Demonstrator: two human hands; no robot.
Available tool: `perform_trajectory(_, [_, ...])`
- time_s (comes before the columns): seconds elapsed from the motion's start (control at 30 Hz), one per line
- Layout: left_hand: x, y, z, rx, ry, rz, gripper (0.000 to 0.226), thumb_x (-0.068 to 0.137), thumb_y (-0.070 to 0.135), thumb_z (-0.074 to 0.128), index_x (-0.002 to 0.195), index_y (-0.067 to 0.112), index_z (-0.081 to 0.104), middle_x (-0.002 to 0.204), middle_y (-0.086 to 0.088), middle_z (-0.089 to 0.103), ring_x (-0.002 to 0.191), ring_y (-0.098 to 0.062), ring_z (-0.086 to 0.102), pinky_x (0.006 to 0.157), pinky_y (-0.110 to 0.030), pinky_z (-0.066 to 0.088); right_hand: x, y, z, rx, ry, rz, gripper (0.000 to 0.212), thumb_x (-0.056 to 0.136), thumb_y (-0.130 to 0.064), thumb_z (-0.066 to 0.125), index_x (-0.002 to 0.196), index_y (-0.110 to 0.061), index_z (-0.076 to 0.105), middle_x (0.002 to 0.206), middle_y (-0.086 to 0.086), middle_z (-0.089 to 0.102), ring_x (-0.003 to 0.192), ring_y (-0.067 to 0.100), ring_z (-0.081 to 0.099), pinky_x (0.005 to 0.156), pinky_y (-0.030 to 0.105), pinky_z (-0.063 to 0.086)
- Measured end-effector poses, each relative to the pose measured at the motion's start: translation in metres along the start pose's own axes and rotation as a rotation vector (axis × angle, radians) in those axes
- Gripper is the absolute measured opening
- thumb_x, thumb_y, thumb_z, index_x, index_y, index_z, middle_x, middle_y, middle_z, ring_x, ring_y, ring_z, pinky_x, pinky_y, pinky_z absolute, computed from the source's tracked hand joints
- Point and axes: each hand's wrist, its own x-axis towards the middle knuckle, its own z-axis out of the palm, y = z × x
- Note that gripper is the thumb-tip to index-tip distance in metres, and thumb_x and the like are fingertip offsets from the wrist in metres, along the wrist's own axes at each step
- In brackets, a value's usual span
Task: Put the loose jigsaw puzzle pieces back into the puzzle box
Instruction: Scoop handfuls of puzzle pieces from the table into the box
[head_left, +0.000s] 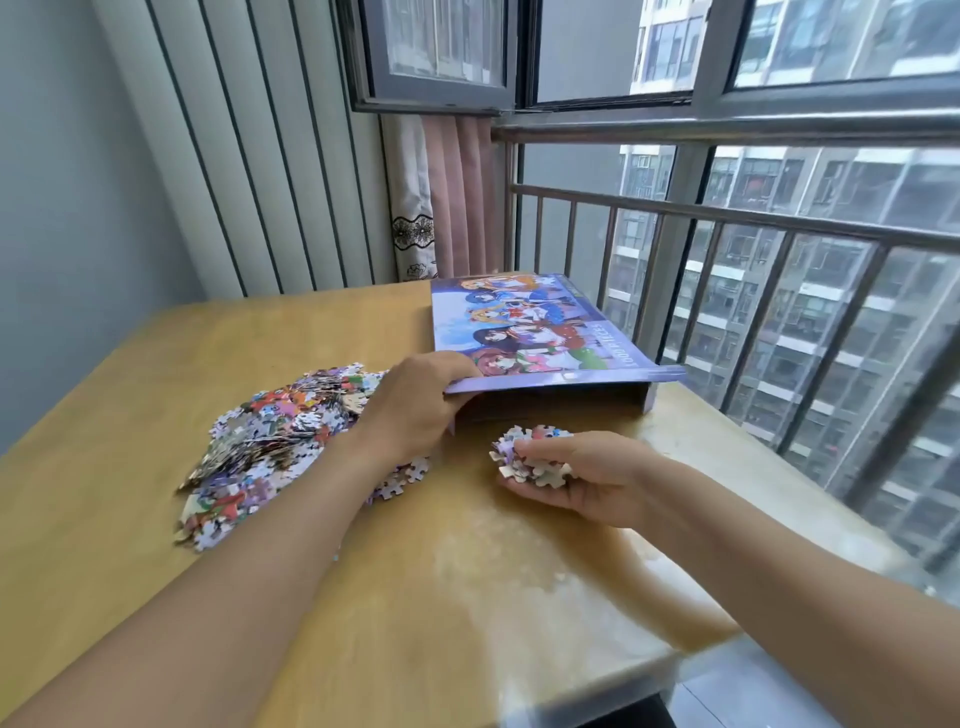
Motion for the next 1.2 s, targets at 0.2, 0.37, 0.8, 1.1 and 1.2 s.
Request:
perform_trajectory(0.2, [0.023, 0.0, 0.004, -0.257, 0.276, -0.198, 0.015, 0.091, 0.032, 0.068, 0.093, 0.019, 0.077, 0.075, 0.009, 0.063, 0.07, -0.015, 0.054, 0.062, -0.028, 0.04, 0.011, -0.025, 0.007, 0.131, 0.014, -0.057, 0.017, 0.093, 0.005, 0.064, 0.108, 0.01, 0.061, 0.114, 0.025, 0.064, 0.12, 0.035, 0.063, 0.071, 0.041, 0.061])
perform_trajectory(0.37, [0.038, 0.009, -0.009, -0.249, 0.406, -0.196, 0.018, 0.09, 0.038, 0.071, 0.095, 0.022, 0.076, 0.071, 0.006, 0.061, 0.057, -0.011, 0.045, 0.061, -0.029, 0.037, 0.03, -0.052, 0.017, 0.097, 0.041, -0.059, 0.016, 0.095, 0.002, 0.063, 0.107, 0.012, 0.061, 0.11, 0.025, 0.065, 0.095, 0.033, 0.068, 0.069, 0.039, 0.061])
perform_trajectory(0.8, [0.041, 0.005, -0.032, -0.368, 0.421, -0.153, 0.012, 0.089, 0.035, 0.069, 0.08, 0.028, 0.071, 0.066, 0.013, 0.06, 0.062, -0.014, 0.049, 0.061, -0.031, 0.042, 0.05, -0.091, 0.048, 0.4, 0.181, -0.293, 0.036, 0.086, 0.016, 0.035, 0.116, 0.006, 0.053, 0.129, 0.023, 0.054, 0.12, 0.04, 0.052, 0.111, 0.054, 0.041])
perform_trajectory(1.1, [0.042, 0.005, -0.037, -0.415, 0.455, -0.156, 0.018, 0.096, 0.031, 0.065, 0.087, 0.017, 0.07, 0.076, -0.006, 0.068, 0.07, -0.021, 0.055, 0.065, -0.035, 0.045, 0.064, -0.089, 0.026, -0.379, 0.34, -0.406, 0.034, 0.087, 0.016, 0.044, 0.12, 0.019, 0.047, 0.102, 0.032, 0.052, 0.128, 0.058, 0.043, 0.112, 0.054, 0.04])
perform_trajectory(1.2, [0.043, 0.004, -0.037, -0.413, 0.461, -0.156, 0.017, 0.096, 0.03, 0.065, 0.09, 0.016, 0.072, 0.078, -0.008, 0.069, 0.073, -0.025, 0.058, 0.067, -0.036, 0.047, 0.067, -0.082, 0.011, -0.823, 0.51, -0.45, 0.025, 0.091, -0.005, 0.056, 0.116, -0.001, 0.056, 0.106, 0.016, 0.06, 0.095, 0.029, 0.061, 0.077, 0.032, 0.052])
